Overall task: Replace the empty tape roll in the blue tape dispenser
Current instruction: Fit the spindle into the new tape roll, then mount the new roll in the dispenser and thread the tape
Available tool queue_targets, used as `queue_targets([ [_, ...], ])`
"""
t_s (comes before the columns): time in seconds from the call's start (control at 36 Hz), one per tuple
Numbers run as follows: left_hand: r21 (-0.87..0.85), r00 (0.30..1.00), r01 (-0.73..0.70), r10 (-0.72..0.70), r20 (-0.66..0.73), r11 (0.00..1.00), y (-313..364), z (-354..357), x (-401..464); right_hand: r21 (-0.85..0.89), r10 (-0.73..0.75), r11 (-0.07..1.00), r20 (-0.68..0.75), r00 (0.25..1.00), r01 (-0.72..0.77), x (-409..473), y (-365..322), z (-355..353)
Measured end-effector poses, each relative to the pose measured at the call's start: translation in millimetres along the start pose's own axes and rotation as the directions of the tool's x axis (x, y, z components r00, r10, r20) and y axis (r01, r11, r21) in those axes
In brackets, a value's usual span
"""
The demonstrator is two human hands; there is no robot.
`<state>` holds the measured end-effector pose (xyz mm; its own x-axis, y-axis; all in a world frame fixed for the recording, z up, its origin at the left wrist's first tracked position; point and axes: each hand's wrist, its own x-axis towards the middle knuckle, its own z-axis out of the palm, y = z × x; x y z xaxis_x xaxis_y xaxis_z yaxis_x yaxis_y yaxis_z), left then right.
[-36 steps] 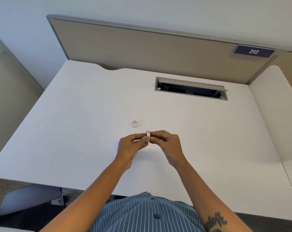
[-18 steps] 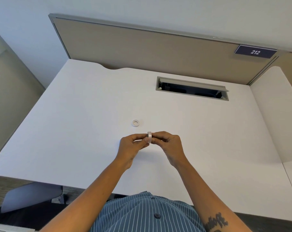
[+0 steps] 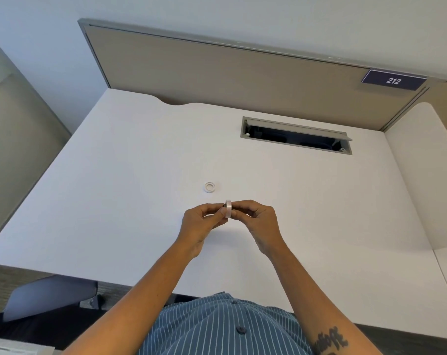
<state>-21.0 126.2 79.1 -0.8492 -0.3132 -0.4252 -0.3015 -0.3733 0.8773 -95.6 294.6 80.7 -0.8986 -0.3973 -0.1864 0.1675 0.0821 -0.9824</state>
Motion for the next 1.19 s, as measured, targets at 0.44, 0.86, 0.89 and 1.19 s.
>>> queue_targets([
  [0.44,0.056,1.0,0.002,-0.001,-0.029,0.998,-6,-11,3,0.07,0.075,0.995,0.009,0.997,-0.076,0,2,15],
  [0.86,0.159,0.999,-0.024,0.027,-0.02,0.987,-5,-27,4,0.087,0.165,0.982,0.045,0.985,-0.169,7,0,25],
  [0.89,0.17,0.999,-0.022,0.027,-0.03,0.985,-5,-29,5,0.088,0.163,0.982,0.044,0.986,-0.166,8,1,26],
  [1.19,0.208,0.981,-0.028,0.066,-0.18,0.978,-4,-56,17,0.038,0.18,0.982,0.117,0.977,-0.185,23,9,55],
])
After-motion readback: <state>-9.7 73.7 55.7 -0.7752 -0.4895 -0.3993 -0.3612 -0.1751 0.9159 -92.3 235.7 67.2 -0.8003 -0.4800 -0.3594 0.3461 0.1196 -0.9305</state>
